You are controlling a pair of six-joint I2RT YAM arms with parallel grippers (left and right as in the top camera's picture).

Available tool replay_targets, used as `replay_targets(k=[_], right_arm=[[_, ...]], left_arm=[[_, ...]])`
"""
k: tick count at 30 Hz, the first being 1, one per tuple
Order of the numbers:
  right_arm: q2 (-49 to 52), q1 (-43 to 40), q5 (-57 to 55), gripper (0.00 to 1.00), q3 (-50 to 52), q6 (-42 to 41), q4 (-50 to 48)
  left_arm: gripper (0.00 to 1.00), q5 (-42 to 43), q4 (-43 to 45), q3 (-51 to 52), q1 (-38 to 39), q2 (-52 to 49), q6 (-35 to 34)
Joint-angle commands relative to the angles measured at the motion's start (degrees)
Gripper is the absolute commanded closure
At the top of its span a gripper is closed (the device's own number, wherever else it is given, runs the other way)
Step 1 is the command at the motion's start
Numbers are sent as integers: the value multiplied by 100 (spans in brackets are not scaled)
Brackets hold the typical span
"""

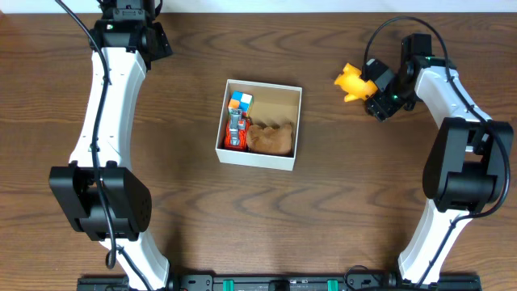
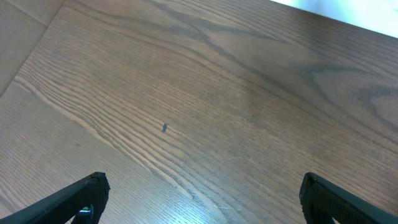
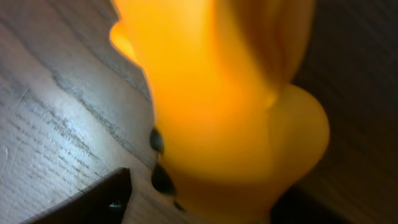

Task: Pack container
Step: 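Lift the yellow toy with the right gripper and carry it over the box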

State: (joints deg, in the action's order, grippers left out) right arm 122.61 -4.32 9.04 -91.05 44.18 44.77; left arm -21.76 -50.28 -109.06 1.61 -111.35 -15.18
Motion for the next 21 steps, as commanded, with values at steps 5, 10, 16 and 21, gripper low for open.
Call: replay_targets(k=[5, 10, 16, 21], right_arm=[[-376, 111, 184, 96, -317, -109, 20], [-723, 195, 197, 99, -680, -155, 22], [-1248, 522, 199, 99, -857, -151, 22], [-1600, 1078, 319, 99, -857, -142, 116]], left_arm=[[2, -11, 0, -31, -4, 20, -13], [2, -11, 0, -31, -4, 20, -13], [2, -11, 0, -31, -4, 20, -13], [2, -11, 0, -31, -4, 20, -13]])
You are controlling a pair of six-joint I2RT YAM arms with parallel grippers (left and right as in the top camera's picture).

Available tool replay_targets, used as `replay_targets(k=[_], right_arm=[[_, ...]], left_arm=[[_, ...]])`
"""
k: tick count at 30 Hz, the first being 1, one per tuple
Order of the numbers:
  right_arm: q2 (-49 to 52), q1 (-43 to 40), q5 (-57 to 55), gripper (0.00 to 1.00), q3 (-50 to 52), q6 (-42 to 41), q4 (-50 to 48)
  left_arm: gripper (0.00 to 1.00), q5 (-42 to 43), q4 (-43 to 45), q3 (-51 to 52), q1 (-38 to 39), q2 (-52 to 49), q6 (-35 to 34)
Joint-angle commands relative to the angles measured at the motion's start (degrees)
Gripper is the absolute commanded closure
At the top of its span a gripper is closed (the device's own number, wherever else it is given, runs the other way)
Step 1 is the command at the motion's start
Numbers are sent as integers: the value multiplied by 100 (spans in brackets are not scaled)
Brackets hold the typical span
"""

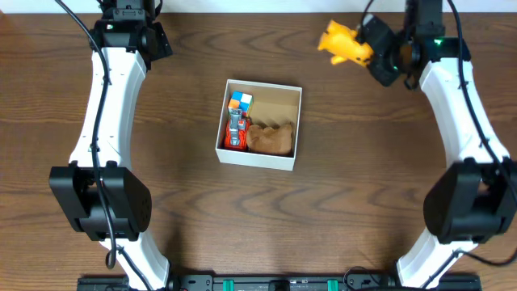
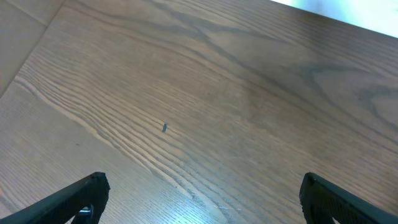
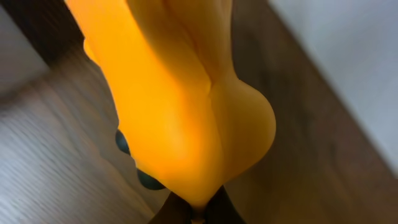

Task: Pack container
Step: 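Lift the yellow toy with the right gripper and carry it over the box, then lower the yellow toy into the box and open the right gripper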

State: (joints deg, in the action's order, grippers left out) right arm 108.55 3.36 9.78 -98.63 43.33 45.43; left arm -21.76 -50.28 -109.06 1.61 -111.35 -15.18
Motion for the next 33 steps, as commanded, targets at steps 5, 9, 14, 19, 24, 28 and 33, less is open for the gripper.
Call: replay_targets(k=[5, 9, 14, 19, 24, 28, 33], right_arm=[[-269, 997, 337, 99, -96, -42, 142], [-251, 1386, 337, 99, -96, -42, 310], [-177, 1757, 472, 99, -55, -42, 358], [26, 1980, 546, 99, -9, -44, 341], [306, 1993, 546, 99, -2, -44, 332], [455, 1991, 538, 99, -2, -44, 321], [461, 1991, 520, 99, -2, -46, 350]], left_arm=[[2, -11, 0, -31, -4, 20, -13], [2, -11, 0, -31, -4, 20, -13], [2, -11, 0, -31, -4, 20, -13], [2, -11, 0, -31, -4, 20, -13], [2, -11, 0, -31, -4, 20, -13], [2, -11, 0, -31, -4, 20, -13], [2, -11, 0, -31, -4, 20, -13]])
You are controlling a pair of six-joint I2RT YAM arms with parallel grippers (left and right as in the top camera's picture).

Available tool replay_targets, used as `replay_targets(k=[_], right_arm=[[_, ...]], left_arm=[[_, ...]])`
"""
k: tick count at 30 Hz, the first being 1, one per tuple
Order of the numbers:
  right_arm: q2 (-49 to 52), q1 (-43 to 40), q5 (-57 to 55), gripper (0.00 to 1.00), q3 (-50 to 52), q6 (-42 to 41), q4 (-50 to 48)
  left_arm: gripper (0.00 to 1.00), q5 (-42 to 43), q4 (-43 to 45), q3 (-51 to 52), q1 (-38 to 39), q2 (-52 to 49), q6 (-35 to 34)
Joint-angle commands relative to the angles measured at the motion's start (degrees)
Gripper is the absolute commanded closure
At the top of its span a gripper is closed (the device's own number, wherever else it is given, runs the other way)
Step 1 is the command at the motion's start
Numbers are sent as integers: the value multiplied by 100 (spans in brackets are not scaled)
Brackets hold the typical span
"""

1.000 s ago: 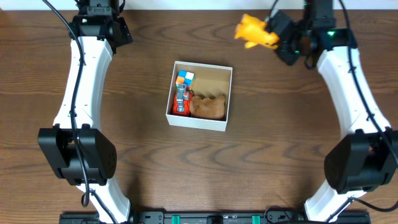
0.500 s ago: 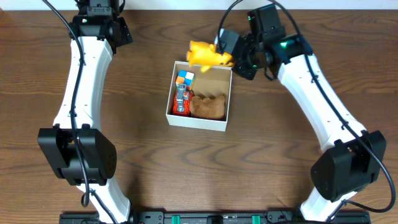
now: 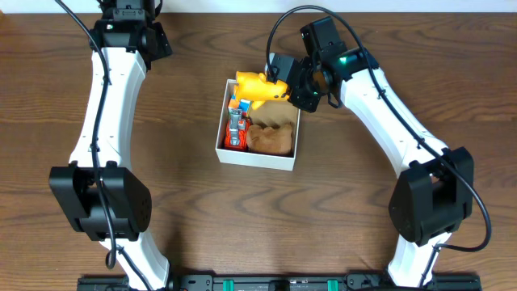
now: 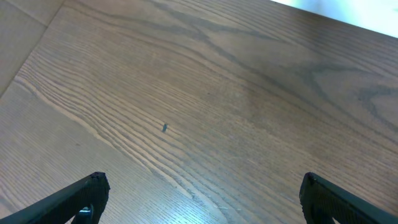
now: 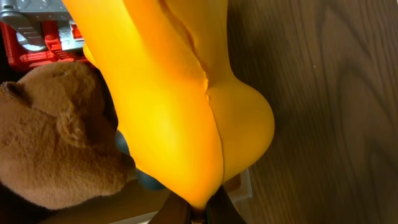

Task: Pack container
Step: 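Lower the yellow toy into the box and open the right gripper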

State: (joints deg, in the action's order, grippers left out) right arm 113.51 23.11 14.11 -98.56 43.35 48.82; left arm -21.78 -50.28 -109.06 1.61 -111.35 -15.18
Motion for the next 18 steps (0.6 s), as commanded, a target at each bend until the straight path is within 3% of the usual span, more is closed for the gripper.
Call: replay_targets(k=[1, 18], right_arm=[[-35, 15, 87, 99, -9, -48, 39], [-24, 11, -404, 99, -9, -46, 452]], left_arm=[[2, -9, 0, -31, -4, 20, -13], [2, -9, 0, -31, -4, 20, -13]])
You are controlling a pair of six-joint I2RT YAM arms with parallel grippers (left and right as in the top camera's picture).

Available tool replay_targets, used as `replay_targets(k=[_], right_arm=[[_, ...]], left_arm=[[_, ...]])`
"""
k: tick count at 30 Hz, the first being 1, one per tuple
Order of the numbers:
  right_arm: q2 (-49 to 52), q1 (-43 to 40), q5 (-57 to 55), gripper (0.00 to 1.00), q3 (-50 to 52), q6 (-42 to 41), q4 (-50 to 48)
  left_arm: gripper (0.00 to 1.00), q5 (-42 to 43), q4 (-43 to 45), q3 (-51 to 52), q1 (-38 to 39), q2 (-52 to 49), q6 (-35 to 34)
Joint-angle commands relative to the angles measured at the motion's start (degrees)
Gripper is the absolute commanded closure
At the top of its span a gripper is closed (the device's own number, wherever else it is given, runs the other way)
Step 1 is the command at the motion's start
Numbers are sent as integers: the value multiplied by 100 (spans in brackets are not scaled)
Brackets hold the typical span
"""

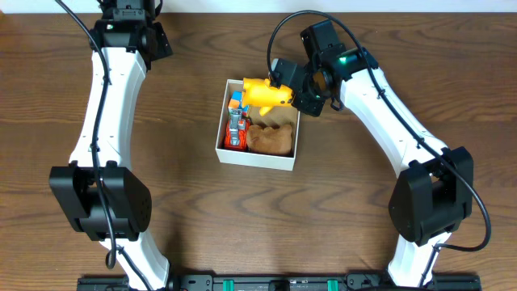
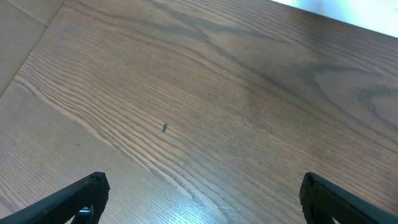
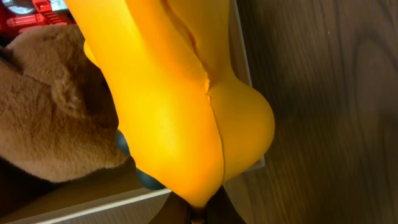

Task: Pack container
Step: 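Lower the yellow toy into the box and open the right gripper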

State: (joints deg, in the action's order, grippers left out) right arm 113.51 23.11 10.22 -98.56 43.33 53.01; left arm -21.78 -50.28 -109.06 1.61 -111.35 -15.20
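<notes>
A white open box (image 1: 258,159) sits mid-table; inside lie a brown teddy bear (image 1: 271,139), a red toy vehicle (image 1: 235,129) and a small blue-orange cube (image 1: 236,101). My right gripper (image 1: 292,94) is shut on a yellow rubber toy (image 1: 266,93), held over the box's far right corner. In the right wrist view the yellow toy (image 3: 174,93) fills the frame, with the bear (image 3: 50,118) and the box wall (image 3: 87,205) behind it. My left gripper (image 2: 199,202) stands open over bare wood at the far left, nothing between its fingers.
The brown wooden table (image 1: 161,202) surrounds the box. The left arm (image 1: 105,105) runs down the left side and the right arm (image 1: 388,113) reaches in from the right. A pale wall edge (image 2: 348,12) shows beyond the table's far side.
My right gripper has shifted the yellow toy slightly nearer and to the right, further over the box interior. The left gripper has not moved.
My right gripper was shut on the yellow toy at the table's far right. Then it held the toy raised near the far edge. After that the toy hung over the box's far rim, and now over the box's far right corner.
</notes>
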Motion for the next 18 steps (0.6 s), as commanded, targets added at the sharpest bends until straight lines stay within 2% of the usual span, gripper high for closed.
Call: replay_targets(k=[1, 5, 10, 18], right_arm=[[-24, 7, -15, 99, -7, -44, 46], [-24, -20, -15, 97, 13, -44, 70], [-24, -61, -20, 80, 13, -44, 72], [-24, -98, -101, 77, 15, -44, 48]], left_arm=[[2, -11, 0, -31, -4, 20, -11], [2, -9, 0, -31, -4, 20, -11], [2, -9, 0, -31, -4, 20, -11], [2, -9, 0, -31, -4, 20, -11]])
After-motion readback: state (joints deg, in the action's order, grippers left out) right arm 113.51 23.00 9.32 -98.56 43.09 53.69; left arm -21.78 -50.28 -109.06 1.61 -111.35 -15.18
